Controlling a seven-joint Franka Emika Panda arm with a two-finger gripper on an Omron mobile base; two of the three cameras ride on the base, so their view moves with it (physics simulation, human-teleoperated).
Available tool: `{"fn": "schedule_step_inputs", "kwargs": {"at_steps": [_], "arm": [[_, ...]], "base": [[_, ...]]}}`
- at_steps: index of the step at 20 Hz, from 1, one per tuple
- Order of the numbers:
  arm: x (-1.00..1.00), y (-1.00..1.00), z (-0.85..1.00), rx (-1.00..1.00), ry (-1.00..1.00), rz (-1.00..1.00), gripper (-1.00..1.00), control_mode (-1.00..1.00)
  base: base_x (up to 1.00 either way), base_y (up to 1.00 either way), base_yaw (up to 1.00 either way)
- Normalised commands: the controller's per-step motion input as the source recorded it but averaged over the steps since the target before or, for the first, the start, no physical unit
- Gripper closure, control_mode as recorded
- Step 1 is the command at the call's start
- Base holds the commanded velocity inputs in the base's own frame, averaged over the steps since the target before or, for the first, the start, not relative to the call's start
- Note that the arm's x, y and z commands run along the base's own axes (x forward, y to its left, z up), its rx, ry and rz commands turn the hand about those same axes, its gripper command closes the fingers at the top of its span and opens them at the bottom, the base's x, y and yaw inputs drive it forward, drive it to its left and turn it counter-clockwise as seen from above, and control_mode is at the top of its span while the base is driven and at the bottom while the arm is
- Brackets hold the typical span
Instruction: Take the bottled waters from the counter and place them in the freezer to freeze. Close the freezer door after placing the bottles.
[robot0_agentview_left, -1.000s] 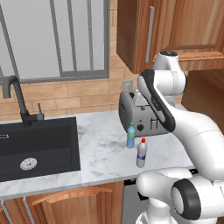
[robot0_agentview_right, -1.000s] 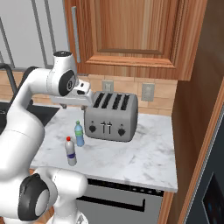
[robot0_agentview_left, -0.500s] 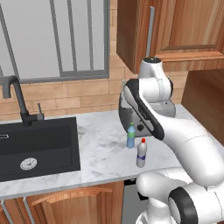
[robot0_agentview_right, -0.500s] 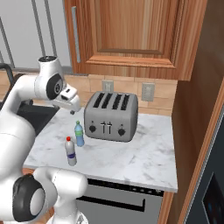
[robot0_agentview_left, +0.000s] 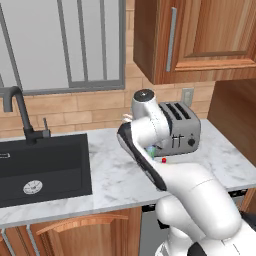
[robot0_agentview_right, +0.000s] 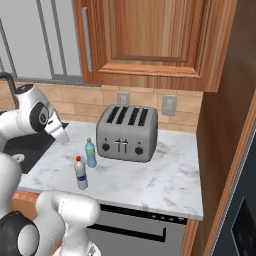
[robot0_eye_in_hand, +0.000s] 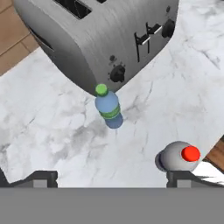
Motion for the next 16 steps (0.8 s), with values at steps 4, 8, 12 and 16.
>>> {"fn": "schedule_step_inputs", "kwargs": {"at_steps": [4, 8, 12, 16], "arm": [[0.13, 0.11, -0.74, -0.1, -0.06, -0.51, -1.0, -1.0], [0.25, -0.04, -0.54, -0.22, 0.02, -0.25, -1.0, -1.0], [0.05, 0.01, -0.2, -0.1, 0.04, -0.15, -1.0, -1.0], [-0.01, 0.09, -0.32, -0.15, 0.11, -0.4, -1.0, -1.0]], "base": [[0.0, 0.0, 0.0], [0.0, 0.0, 0.0], [0.0, 0.0, 0.0], [0.0, 0.0, 0.0]]}}
